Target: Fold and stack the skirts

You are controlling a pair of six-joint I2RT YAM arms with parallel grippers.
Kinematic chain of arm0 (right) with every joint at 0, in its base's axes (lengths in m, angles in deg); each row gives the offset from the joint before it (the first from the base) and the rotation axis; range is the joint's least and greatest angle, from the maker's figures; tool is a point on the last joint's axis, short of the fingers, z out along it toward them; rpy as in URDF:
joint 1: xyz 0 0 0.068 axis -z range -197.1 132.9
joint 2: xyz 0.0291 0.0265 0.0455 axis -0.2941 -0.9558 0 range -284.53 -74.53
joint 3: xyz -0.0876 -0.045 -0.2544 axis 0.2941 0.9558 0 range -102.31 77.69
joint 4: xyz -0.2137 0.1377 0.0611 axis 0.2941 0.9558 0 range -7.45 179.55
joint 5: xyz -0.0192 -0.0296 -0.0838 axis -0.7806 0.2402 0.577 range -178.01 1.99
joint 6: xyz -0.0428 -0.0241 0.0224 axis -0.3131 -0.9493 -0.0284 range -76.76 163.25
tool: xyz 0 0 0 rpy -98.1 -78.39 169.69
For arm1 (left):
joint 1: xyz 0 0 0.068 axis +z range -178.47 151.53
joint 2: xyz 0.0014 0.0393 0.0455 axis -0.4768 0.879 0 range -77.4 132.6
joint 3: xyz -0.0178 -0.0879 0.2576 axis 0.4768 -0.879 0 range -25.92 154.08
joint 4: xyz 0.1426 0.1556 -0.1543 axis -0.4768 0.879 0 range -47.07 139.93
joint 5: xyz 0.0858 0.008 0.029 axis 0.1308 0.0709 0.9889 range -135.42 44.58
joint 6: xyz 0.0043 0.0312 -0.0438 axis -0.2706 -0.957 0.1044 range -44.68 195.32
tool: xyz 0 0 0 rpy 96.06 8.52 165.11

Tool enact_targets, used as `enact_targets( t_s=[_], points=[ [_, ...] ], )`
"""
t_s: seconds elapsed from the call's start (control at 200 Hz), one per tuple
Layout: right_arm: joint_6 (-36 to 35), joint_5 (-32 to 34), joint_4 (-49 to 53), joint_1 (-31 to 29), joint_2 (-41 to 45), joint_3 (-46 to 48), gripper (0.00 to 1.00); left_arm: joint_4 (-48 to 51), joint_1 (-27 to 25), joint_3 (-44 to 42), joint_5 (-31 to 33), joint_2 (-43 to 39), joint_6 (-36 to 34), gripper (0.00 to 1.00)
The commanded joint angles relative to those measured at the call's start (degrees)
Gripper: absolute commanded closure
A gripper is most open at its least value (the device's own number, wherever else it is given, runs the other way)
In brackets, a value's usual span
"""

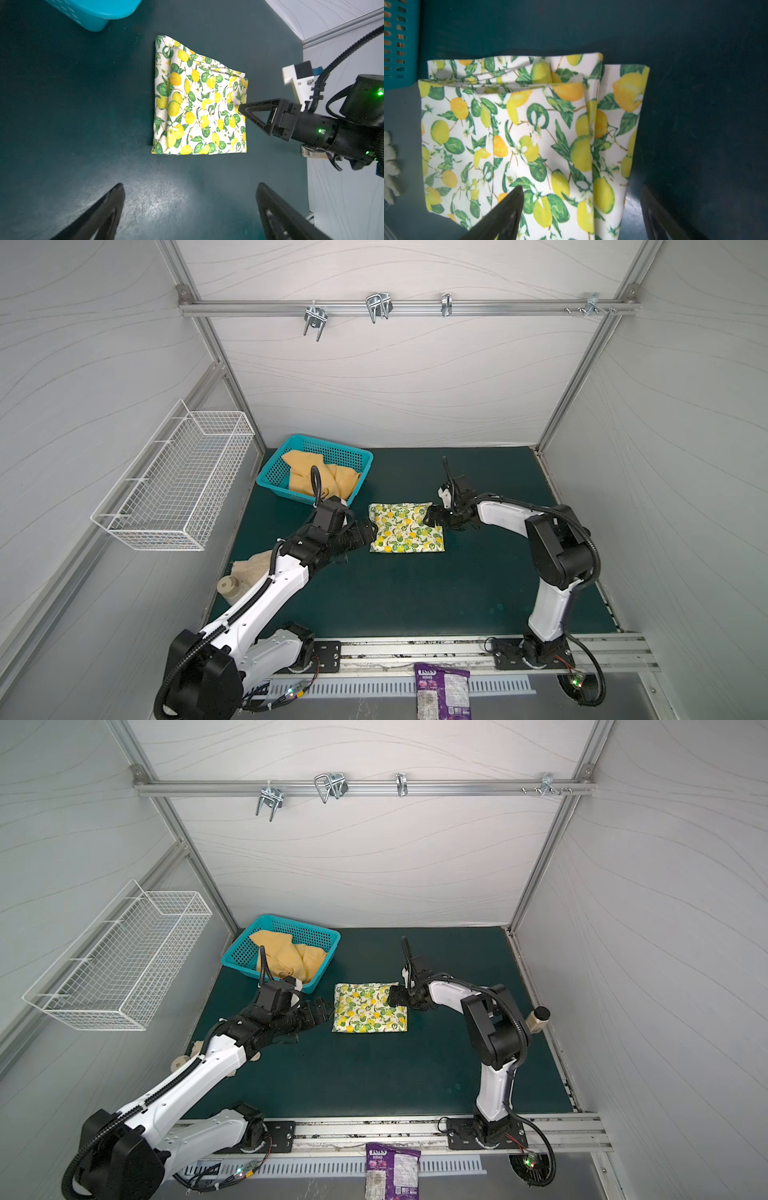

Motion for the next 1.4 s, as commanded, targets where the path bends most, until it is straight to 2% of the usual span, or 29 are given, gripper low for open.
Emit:
enact_targets(
  t_s=[0.0, 0.2, 0.355, 0.47, 0.59, 0.74, 0.931, 1.391],
  points=[
    [-0.3, 0.0, 1.4, -1.6, -3.7, 0.0, 0.15, 1.2, 0.2, 0.0, 2.9, -1.7, -2.0, 0.01],
    [1.9, 0.2, -1.1, -2.5, -4.4, 2.3, 0.27, 1.0, 0.2, -1.4, 3.6, -2.6, -1.9, 0.01],
    [2.8, -0.3, -2.0, -2.7, -4.6, 3.2, 0.44, 0.6, 0.2, -2.0, 3.1, -2.7, -1.6, 0.01],
    [3.3, -0.5, -2.0, -2.6, -4.8, 3.0, 0.65, 0.5, 0.2, -2.3, 3.1, -2.5, -1.5, 0.01],
    [3.6, -1.2, -1.2, -2.6, -5.2, 2.0, 0.73, 0.4, 0.2, -2.8, 3.0, -2.7, -1.3, 0.01],
    [3.6, -2.1, -0.4, -2.0, -5.0, 1.0, 0.92, -0.7, 0.2, -3.8, 3.1, -3.7, -1.3, 0.01],
    [0.9, 0.5, 4.9, -1.0, -4.0, -3.0, 0.99, -3.6, 0.2, -5.4, 4.0, -5.0, -1.9, 0.01],
    [-14.5, 16.8, 25.8, 6.8, -6.0, -25.4, 1.0, -10.9, 0.2, -5.8, 2.7, -1.9, -3.1, 0.01]
  ],
)
